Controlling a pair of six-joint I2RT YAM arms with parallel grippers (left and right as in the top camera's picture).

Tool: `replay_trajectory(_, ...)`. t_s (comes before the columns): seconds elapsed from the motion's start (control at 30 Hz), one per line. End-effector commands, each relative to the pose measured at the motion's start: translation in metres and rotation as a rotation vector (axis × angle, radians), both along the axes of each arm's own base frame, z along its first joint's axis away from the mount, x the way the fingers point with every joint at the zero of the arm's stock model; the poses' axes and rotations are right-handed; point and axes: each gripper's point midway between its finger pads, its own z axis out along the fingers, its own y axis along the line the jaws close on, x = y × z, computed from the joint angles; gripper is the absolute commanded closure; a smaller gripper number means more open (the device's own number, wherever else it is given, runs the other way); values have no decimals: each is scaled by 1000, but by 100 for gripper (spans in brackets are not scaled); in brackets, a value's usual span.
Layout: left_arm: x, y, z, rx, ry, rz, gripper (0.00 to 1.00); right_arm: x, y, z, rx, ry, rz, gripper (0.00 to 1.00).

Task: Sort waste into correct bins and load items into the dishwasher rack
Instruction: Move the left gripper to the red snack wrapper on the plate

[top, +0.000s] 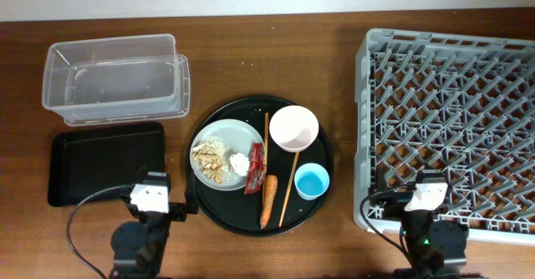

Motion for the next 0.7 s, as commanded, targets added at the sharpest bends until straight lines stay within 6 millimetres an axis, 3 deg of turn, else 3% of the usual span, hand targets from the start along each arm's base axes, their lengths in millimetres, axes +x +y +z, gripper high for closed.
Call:
replay_trajectory(0.0, 8, -3, 25, -45, 89, 0, 1, -3, 4, 27, 39, 17, 14, 2)
replay_trajectory(0.2, 29, -6, 55, -38, 293, -7, 1, 3, 13, 46, 70, 168, 57, 2)
replay_trajectory(0.37, 41, -18, 66, -56, 499, -62, 1, 10, 13, 53, 67, 403, 48, 2)
replay_trajectory(0.53, 45, -22, 72, -62, 715, -71, 1, 12, 14, 41, 65, 699, 36, 2)
replay_trajectory(0.67, 56, -26, 67, -75, 720, -89, 1, 16, 14, 27, 64, 790, 32, 2)
